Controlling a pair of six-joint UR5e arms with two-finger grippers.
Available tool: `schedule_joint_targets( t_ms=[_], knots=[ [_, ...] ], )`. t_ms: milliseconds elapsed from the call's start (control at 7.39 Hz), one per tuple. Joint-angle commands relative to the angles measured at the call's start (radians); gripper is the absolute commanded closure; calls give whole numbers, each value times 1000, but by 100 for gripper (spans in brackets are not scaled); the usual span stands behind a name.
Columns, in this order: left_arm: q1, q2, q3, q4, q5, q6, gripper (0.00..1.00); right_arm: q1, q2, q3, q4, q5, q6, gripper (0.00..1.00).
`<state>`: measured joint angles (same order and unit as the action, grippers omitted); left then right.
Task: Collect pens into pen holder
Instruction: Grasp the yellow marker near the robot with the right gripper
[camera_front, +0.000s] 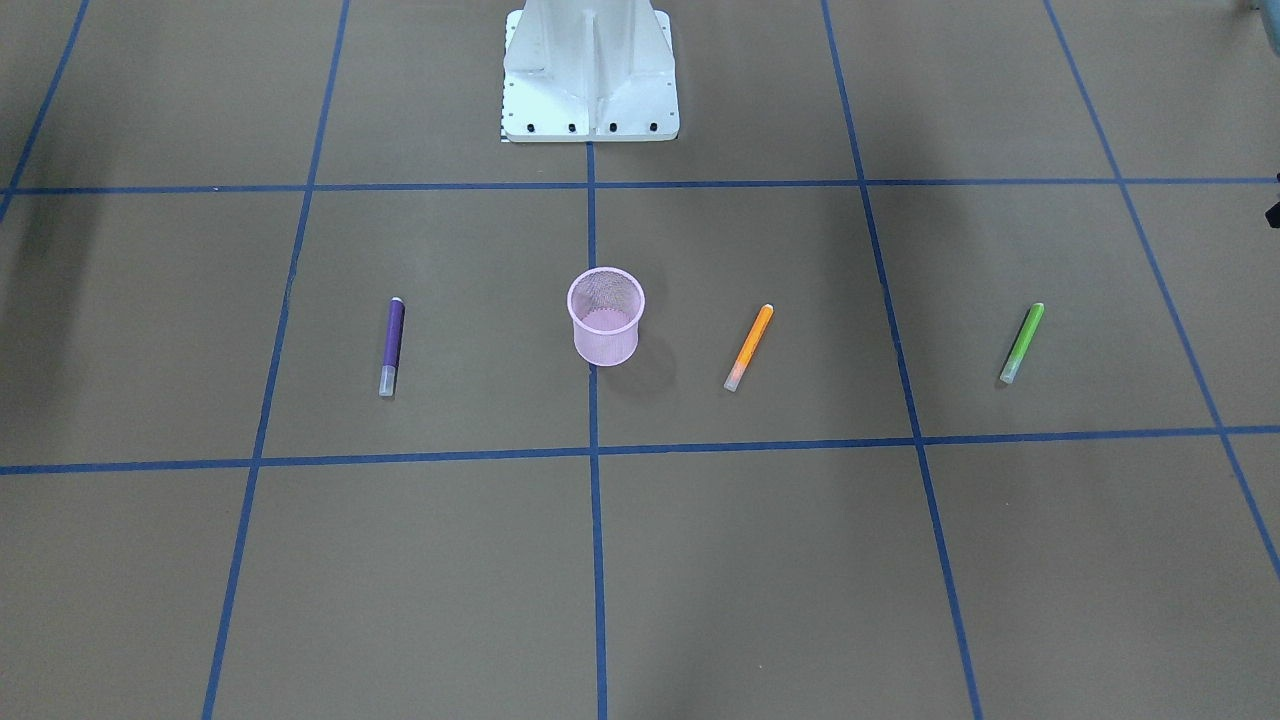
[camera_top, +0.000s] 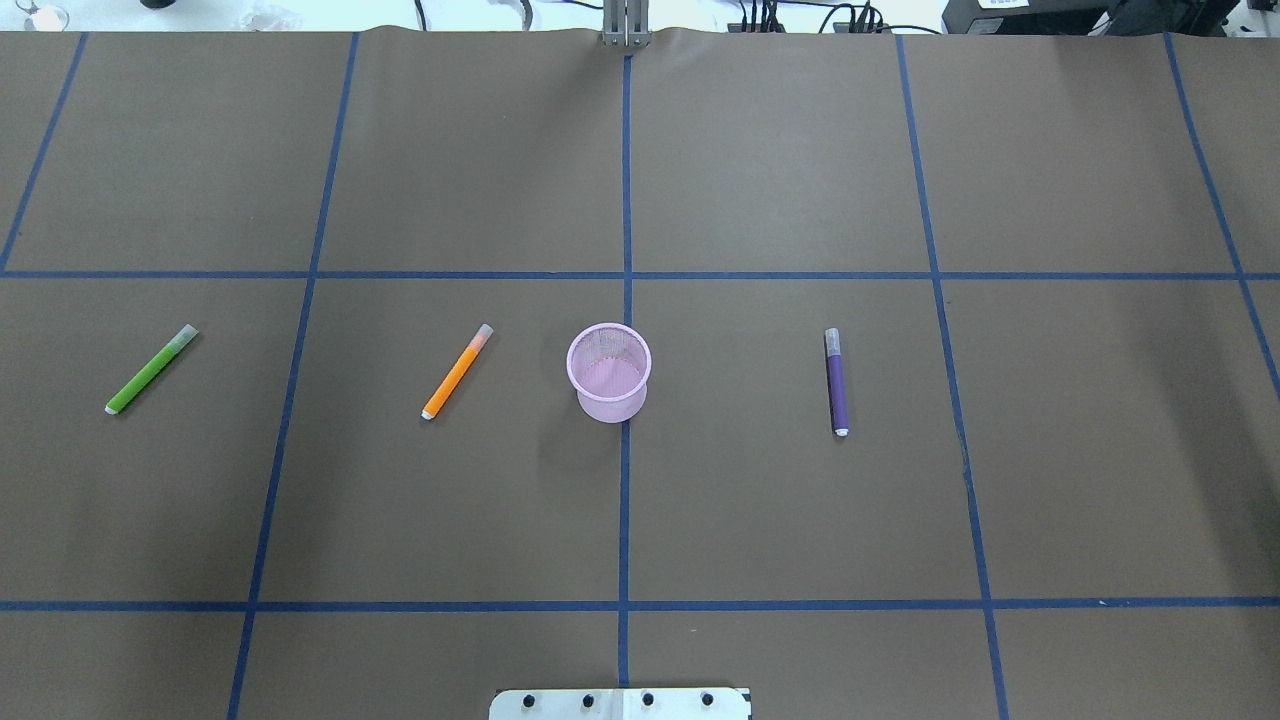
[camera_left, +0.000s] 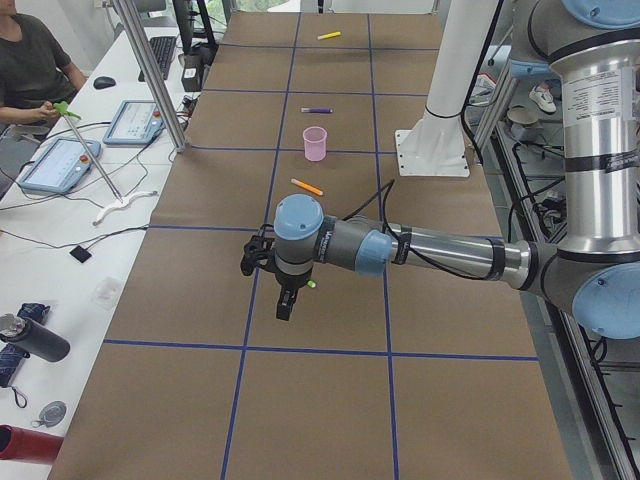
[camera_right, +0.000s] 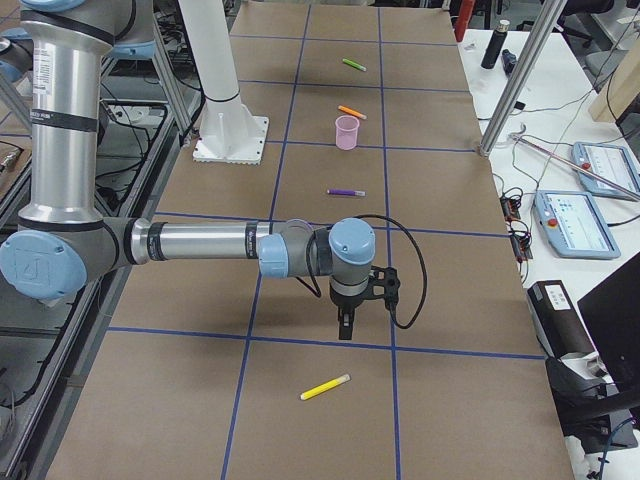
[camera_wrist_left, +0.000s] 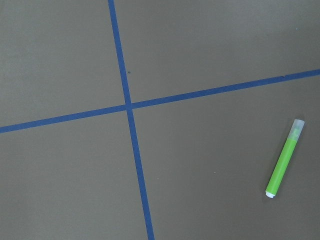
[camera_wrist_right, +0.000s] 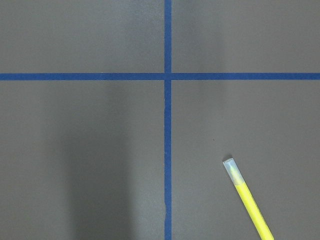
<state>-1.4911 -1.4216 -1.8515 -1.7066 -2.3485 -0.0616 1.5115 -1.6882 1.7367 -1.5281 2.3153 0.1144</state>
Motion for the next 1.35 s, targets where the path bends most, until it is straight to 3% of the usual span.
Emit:
schedule_joint_targets(
  t_ms=[0, 676, 811, 947, 1082, 1217],
  knots=[
    [2, 0, 12, -2, 0, 2, 0, -4, 7, 1, 0, -1, 1, 1],
    [23, 0, 9, -7, -38, 2, 0, -39, -16, -34, 120, -1, -15, 1],
    [23, 0, 12, -11, -37, 0, 0, -59, 4, -122, 152, -49, -39, 3],
    [23, 0, 14, -11, -37, 2, 0, -66, 27, -247, 266, -92, -196, 6],
    [23, 0, 14, -11, -37, 0, 0, -65, 82, -367, 304, -76, -308, 6],
    [23, 0, 12, -11, -37, -1, 0, -65, 84, -399, 306, -82, -324, 8]
  ],
)
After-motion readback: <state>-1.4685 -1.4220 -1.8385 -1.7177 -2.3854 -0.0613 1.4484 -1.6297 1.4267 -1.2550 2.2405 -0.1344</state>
